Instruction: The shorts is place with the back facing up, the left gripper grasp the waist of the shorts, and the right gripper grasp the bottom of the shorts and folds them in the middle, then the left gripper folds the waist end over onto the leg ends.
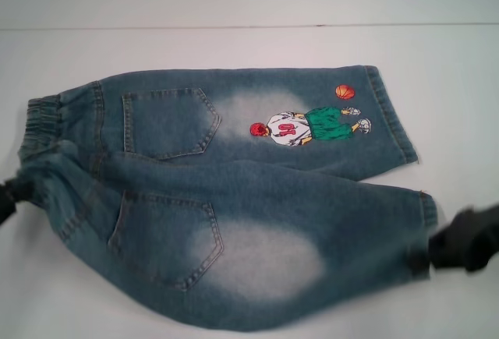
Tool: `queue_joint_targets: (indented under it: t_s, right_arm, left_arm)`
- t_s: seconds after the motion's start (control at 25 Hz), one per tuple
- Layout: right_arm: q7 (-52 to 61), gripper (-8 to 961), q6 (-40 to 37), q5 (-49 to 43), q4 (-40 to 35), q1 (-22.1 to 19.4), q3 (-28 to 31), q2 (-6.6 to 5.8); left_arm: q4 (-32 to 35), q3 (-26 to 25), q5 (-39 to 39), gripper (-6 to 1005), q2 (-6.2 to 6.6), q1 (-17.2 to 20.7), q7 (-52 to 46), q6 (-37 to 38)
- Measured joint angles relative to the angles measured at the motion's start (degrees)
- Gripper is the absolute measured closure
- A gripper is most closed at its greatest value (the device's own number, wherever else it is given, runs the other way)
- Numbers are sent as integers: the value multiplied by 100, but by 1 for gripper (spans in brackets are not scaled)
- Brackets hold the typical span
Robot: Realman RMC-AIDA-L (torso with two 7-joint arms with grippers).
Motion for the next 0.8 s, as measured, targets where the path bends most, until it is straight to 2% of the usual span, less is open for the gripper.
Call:
queue_joint_targets:
  t_s: [0.16, 0.44, 0.8]
  right_arm:
    - [-54, 941, 37, 223, -239, 31, 507, -48]
    - [4, 941, 849, 746, -404, 249, 749, -31]
    - [140, 942, 2685, 906, -39, 565, 786, -19]
  left_arm:
    - [228, -56, -220, 835, 31, -44, -586, -8]
    - [539, 101, -293, 830, -69, -341, -1455, -633]
    - [269, 1153, -305, 822, -91, -625, -2185, -2276]
